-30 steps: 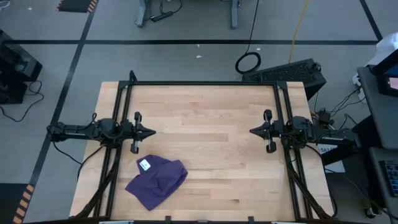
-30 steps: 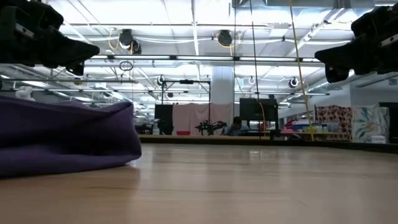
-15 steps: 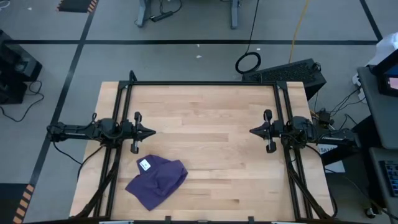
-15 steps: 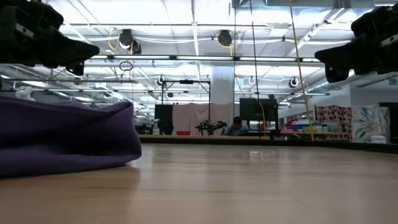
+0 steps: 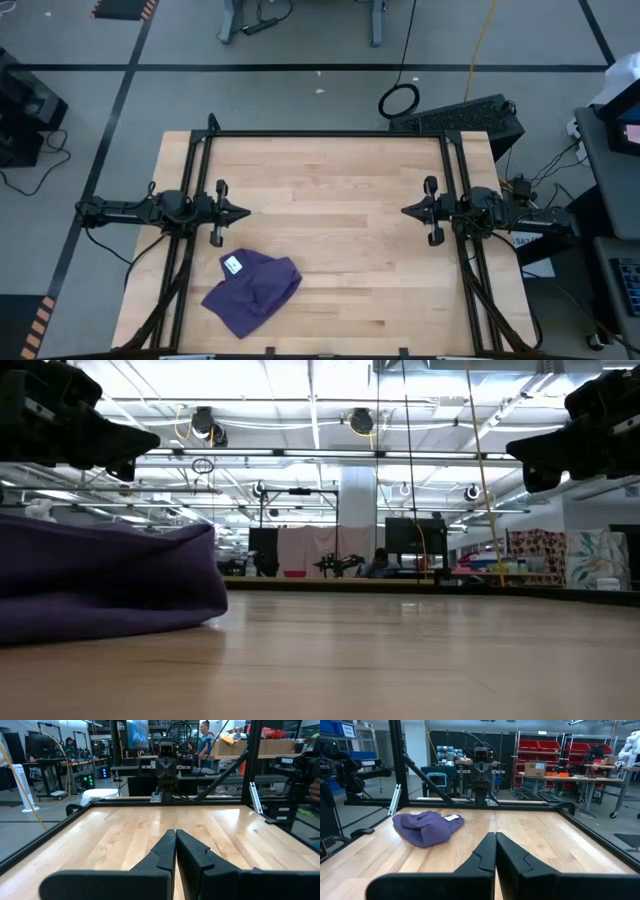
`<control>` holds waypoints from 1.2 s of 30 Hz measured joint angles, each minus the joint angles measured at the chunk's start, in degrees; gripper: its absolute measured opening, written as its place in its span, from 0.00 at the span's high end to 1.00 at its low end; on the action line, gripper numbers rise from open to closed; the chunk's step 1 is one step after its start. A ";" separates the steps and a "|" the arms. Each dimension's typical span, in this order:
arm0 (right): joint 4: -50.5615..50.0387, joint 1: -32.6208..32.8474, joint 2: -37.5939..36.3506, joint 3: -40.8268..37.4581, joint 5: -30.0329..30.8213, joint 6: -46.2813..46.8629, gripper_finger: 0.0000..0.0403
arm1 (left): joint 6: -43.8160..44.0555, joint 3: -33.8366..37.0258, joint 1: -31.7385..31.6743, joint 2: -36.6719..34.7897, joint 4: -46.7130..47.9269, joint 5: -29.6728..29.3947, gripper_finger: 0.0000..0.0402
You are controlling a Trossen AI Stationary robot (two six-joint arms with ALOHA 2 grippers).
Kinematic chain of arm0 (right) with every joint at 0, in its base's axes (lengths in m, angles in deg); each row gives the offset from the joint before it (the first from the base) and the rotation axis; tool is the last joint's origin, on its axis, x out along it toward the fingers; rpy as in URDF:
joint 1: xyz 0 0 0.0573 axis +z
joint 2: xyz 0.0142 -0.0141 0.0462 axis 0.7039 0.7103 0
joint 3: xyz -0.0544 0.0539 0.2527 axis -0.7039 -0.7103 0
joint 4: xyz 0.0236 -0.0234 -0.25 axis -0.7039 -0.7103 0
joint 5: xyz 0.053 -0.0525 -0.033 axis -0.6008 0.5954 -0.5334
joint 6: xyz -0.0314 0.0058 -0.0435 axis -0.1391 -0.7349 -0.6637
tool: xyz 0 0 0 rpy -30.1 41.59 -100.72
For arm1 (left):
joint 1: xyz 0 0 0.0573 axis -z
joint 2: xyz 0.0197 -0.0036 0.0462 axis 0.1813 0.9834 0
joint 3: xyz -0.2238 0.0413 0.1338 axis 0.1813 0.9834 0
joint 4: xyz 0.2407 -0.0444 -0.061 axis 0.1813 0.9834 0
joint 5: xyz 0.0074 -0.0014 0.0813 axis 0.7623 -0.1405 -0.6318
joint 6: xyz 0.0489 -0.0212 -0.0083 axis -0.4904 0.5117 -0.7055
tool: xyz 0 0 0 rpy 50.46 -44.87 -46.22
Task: Roll towel into tight, uniform cylinder
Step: Fold the purple towel on the table
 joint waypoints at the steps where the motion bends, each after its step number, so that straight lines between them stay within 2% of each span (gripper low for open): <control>1: 0.00 0.00 0.02 0.00 -0.06 -0.01 1.00 | 0.00 -0.01 0.01 -0.01 0.00 0.01 0.95; 7: -0.28 0.00 0.34 1.53 -0.06 1.39 1.00 | 0.00 -0.02 0.00 0.01 0.00 0.01 0.95; 12: -3.35 0.63 3.90 9.64 -0.16 3.10 1.00 | 0.00 0.00 -0.01 0.01 0.00 0.01 0.95; 17: -9.36 1.38 12.59 23.50 0.13 4.32 1.00 | 0.00 0.00 0.00 0.01 0.00 0.01 0.95; 27: -23.38 1.51 35.17 54.11 0.08 10.01 1.00 | -0.02 -0.02 0.01 0.01 -0.55 -0.03 0.95; 31: -24.69 1.51 41.83 59.67 0.06 10.30 1.00 | -0.02 0.00 0.00 -0.01 -0.81 -0.03 0.95; 36: -24.82 1.52 47.84 60.26 0.04 9.84 1.00 | -0.01 0.00 0.01 -0.01 -1.40 -0.03 0.95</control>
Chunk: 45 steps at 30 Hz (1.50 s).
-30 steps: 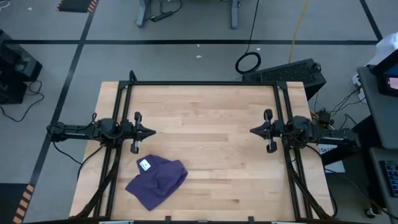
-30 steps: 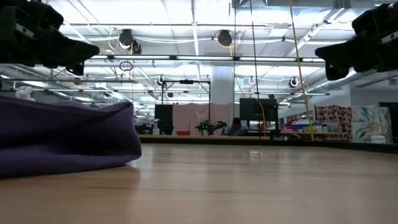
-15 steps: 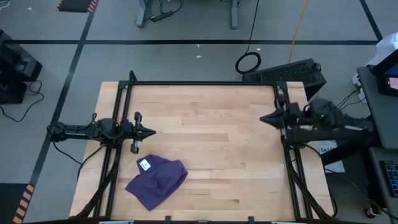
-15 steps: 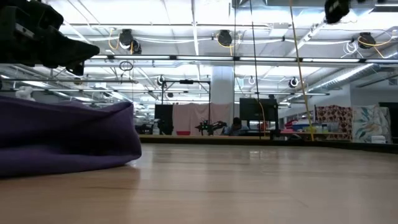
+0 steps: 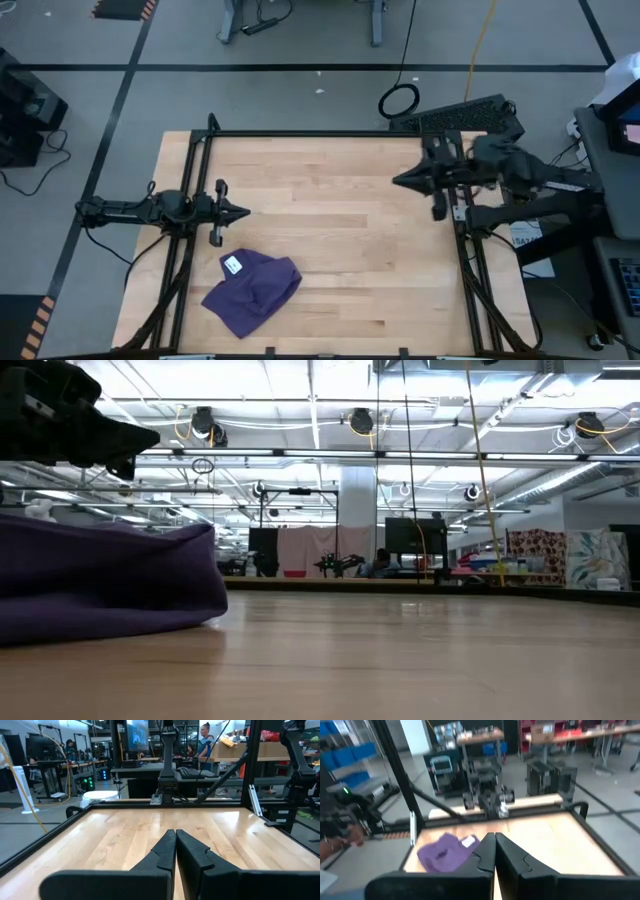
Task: Roll towel into tight, uniform cylinder
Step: Fold the purple towel on the table
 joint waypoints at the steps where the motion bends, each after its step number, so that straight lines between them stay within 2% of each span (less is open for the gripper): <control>1: 0.09 0.07 0.99 -0.42 0.00 -0.08 1.00 | 0.04 -0.01 0.00 0.00 -0.36 0.00 0.95; 4: 1.50 0.81 3.65 -2.90 0.18 -0.85 1.00 | 2.77 -0.02 0.01 0.00 -1.83 -0.15 0.95; 8: 7.34 3.03 7.08 -8.80 0.26 -1.05 1.00 | 10.38 -1.17 0.01 0.02 -3.53 -5.31 0.95; 12: 17.11 5.59 10.67 -15.65 0.28 0.82 1.00 | 12.53 -7.13 0.29 1.22 -0.48 -5.66 0.95; 15: 22.93 7.47 13.97 -19.73 2.70 2.55 1.00 | 12.58 -13.72 0.92 4.86 7.29 -5.14 0.95; 22: 25.79 10.39 22.12 -21.84 8.72 4.74 1.00 | 12.16 -32.22 3.45 20.65 26.37 -4.23 0.95; 25: 27.31 11.15 25.33 -21.84 8.89 4.94 1.00 | 14.80 -37.83 5.52 28.76 34.14 -3.60 0.95; 33: 34.16 12.93 32.93 -21.82 8.89 4.46 1.00 | 24.17 -39.95 13.02 51.86 51.12 -1.44 0.94; 37: 38.24 12.91 36.06 -21.82 8.85 4.33 1.00 | 27.17 -39.95 17.16 61.27 51.53 -0.75 0.86; 40: 40.12 12.94 37.68 -21.82 8.81 4.31 1.00 | 29.70 -39.98 19.24 66.15 50.16 -0.89 0.73; 45: 42.00 13.72 39.06 -21.82 8.70 4.72 1.00 | 29.98 -40.02 22.26 73.22 47.86 -4.94 0.53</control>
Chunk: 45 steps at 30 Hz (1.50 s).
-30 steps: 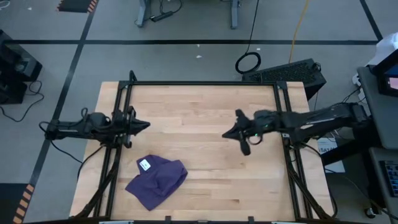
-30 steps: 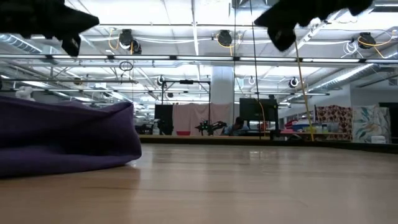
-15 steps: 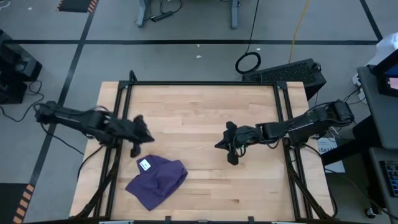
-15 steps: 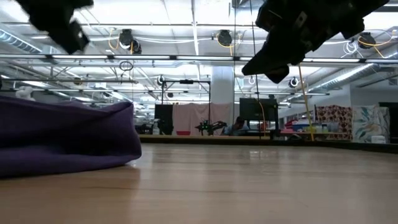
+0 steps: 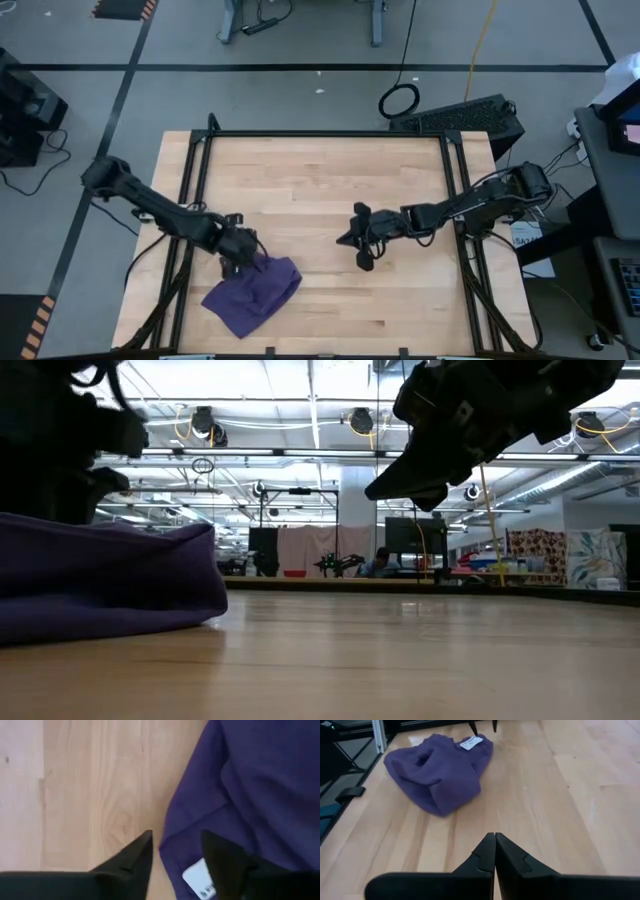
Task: Roll towel into tight, uniform cylinder
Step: Fold the purple towel on the table
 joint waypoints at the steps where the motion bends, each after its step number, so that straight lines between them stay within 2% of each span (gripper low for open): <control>1: 0.23 0.28 0.00 0.00 0.00 0.00 1.00 | -0.13 0.00 0.54 1.39 -0.08 -0.53 0.51; 5: 0.85 1.74 0.00 0.00 -0.02 -0.02 1.00 | -1.52 0.00 2.33 7.10 0.16 -3.38 0.51; 9: 1.80 3.06 -0.07 0.02 0.01 -0.41 1.00 | -4.92 -0.16 3.62 12.30 -2.01 -4.35 0.57; 13: 4.02 3.63 -0.07 0.01 0.03 -0.44 1.00 | -6.38 -0.36 3.89 14.93 -6.36 -8.46 0.74; 16: 4.94 3.58 -0.07 0.01 0.15 -0.29 1.00 | -5.93 -0.96 3.87 14.66 -4.87 -11.08 0.93; 17: 5.36 3.58 -0.07 0.00 0.21 -0.19 1.00 | -5.48 -1.56 3.75 13.90 -3.51 -11.89 0.96; 22: 7.05 4.41 -0.07 0.00 0.87 -0.13 1.00 | -2.90 -8.73 3.26 9.55 6.55 -19.79 0.98; 28: 13.10 6.72 0.19 0.02 7.55 -0.67 1.00 | -2.02 -23.02 3.21 4.59 18.53 -33.71 0.99; 32: 18.68 7.10 0.51 0.02 7.73 -2.38 1.00 | -5.03 -33.85 3.36 2.18 20.98 -41.35 0.99; 37: 21.59 7.06 0.74 0.02 8.54 -3.02 1.00 | -9.39 -44.74 5.09 -0.38 18.38 -48.38 0.99; 39: 21.59 7.18 0.76 0.02 10.64 -3.00 1.00 | -10.47 -45.91 5.03 -1.33 18.18 -47.41 0.99; 42: 21.52 7.23 0.76 0.02 13.07 -2.78 1.00 | -13.93 -45.90 4.23 -1.53 17.42 -41.40 0.99; 45: 21.48 7.23 0.76 0.02 13.75 -3.07 1.00 | -20.02 -45.84 5.57 -1.36 9.19 -39.38 0.99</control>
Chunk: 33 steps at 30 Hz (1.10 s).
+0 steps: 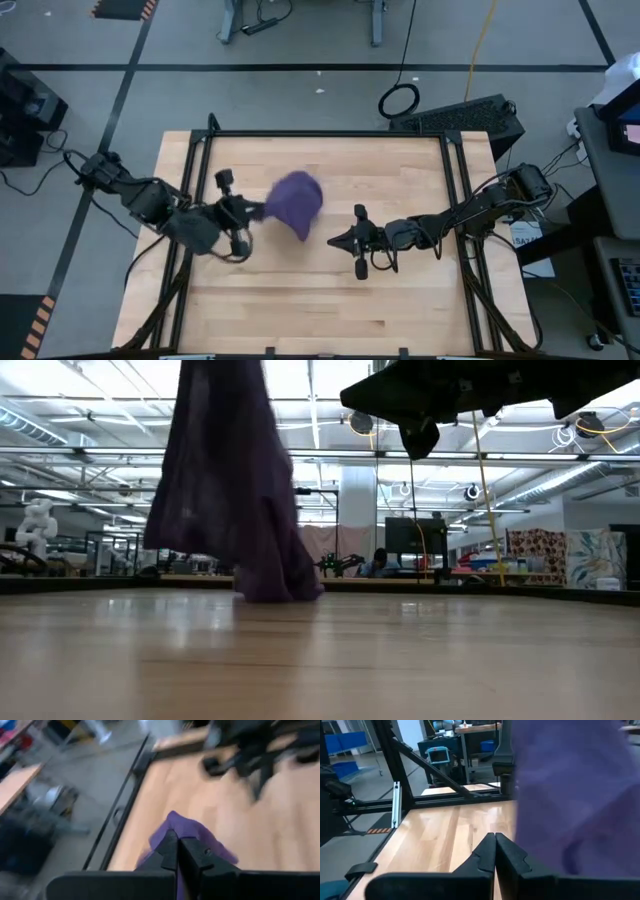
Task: Roll towel into tight, uniform cylinder
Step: Fold the purple towel on the table
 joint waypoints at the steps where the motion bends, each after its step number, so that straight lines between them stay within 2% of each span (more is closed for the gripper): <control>1: 0.16 -0.02 0.00 0.00 0.06 -0.14 1.00 | -3.38 -0.02 0.79 -0.11 -3.55 0.09 0.99; 4: 1.11 -0.43 0.00 0.00 1.45 -0.11 1.00 | -13.08 -0.11 2.35 -0.20 -12.89 -0.05 0.99; 7: 3.49 -0.50 0.00 0.00 1.69 -0.18 1.00 | -17.51 -0.11 1.99 -0.23 -15.59 -3.35 0.99; 13: 6.57 1.65 0.00 0.00 -1.64 -4.61 0.97 | -13.45 -0.05 -3.26 -0.38 -9.00 -5.72 0.99; 18: 6.35 5.78 0.02 0.02 -1.20 -7.77 0.85 | -8.73 0.03 -9.43 -0.02 -5.32 -3.67 0.99; 25: 4.90 8.09 0.77 2.38 9.20 -6.51 0.61 | -8.28 0.22 -15.26 0.17 -6.80 1.69 0.99; 29: 1.24 7.16 5.72 8.21 10.29 -6.46 0.53 | -8.57 0.22 -17.24 0.28 -7.98 3.38 0.99; 33: -0.57 5.53 13.78 17.51 10.36 -9.10 0.51 | -8.81 0.22 -18.89 0.26 -8.47 6.15 0.99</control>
